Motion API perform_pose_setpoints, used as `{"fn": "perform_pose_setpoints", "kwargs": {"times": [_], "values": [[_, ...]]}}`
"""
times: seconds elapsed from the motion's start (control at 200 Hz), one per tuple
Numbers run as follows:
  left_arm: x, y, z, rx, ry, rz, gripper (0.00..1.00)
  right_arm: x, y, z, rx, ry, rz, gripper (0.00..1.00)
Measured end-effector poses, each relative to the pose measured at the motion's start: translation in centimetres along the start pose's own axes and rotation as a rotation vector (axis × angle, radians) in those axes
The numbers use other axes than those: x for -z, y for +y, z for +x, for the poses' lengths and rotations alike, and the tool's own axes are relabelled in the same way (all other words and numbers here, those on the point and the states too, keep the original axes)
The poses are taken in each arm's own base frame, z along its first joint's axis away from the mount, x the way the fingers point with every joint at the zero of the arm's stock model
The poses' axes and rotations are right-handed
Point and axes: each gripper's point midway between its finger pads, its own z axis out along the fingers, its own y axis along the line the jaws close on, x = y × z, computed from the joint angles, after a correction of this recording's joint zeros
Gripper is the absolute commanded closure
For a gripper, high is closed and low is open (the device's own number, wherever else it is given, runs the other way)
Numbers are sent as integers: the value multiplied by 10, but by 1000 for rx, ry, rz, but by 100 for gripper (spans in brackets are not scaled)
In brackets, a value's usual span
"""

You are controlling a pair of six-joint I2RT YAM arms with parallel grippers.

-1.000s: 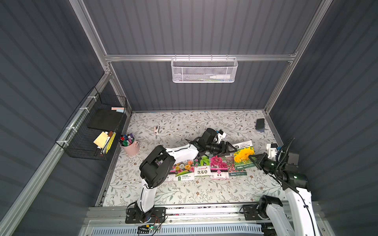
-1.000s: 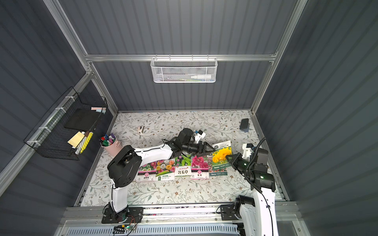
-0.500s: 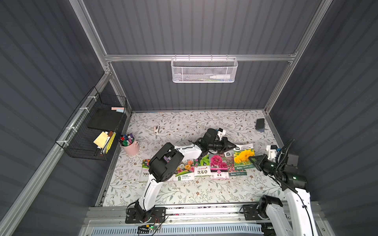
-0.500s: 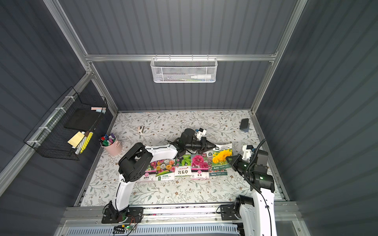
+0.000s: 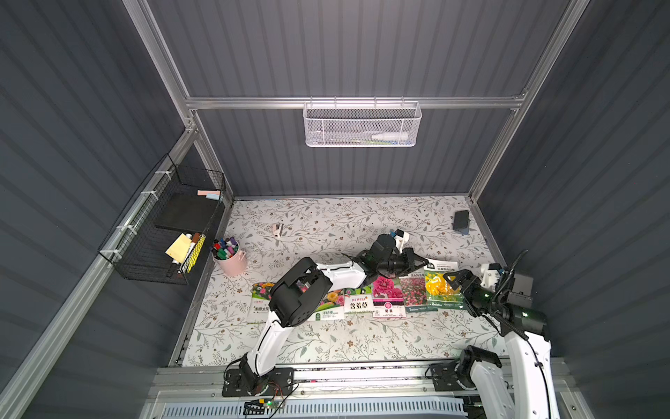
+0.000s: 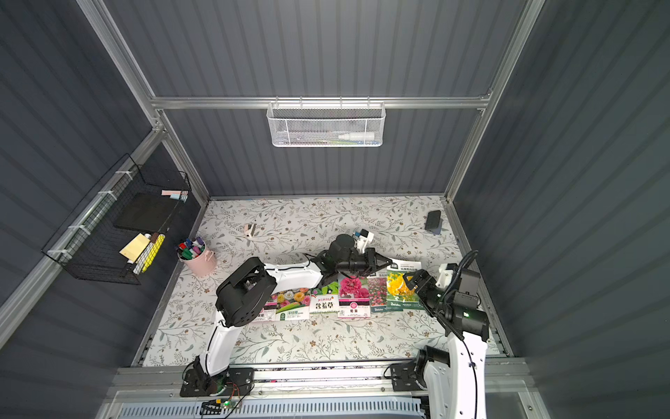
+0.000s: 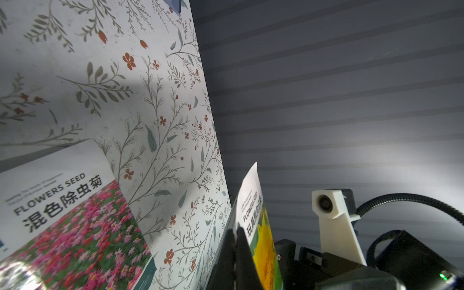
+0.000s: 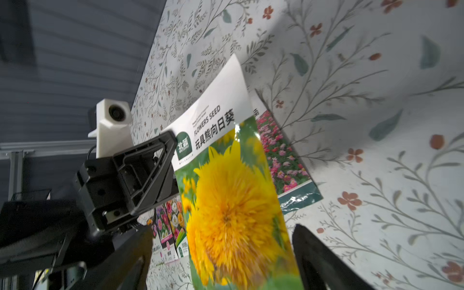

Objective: Arrange the seed packets in a row
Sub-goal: Pick up the seed packet from the center of the board, then place the seed packet at the center of the board.

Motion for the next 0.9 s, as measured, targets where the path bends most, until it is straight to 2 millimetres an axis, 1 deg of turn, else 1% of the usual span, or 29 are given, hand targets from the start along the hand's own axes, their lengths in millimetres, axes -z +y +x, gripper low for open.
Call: {"fn": "perform_pose_setpoints", "kwargs": {"times": [0.14,0.23,0.32,0.395,0.44,0.565,0.64,0.705,0.8,0.86,0.9], "values": [[-22,7,-3,-42,-46,-18,100,13,-17,-18,-50,-93,106,7],[-35,19,-4,-70,-70,-49,100,25,-35,-36,-114,-179,201,5],[-47,32,-6,-107,-103,-92,100,36,-47,-52,-173,-258,262,4],[-58,37,-11,-136,-122,-117,100,40,-56,-59,-229,-288,284,4],[-66,35,-15,-152,-132,-118,100,39,-58,-61,-263,-290,281,4],[-86,25,-24,-190,-152,-105,100,31,-55,-69,-307,-270,232,3],[-91,21,-27,-206,-162,-107,100,26,-50,-71,-310,-248,192,2],[-93,19,-26,-222,-165,-116,100,21,-44,-72,-305,-233,150,2],[-96,25,-18,-249,-157,-143,100,13,-37,-68,-301,-203,81,1],[-96,34,-11,-265,-149,-172,100,7,-33,-65,-304,-180,32,1],[-95,46,-6,-271,-142,-200,100,4,-30,-64,-308,-166,1,1]]}}
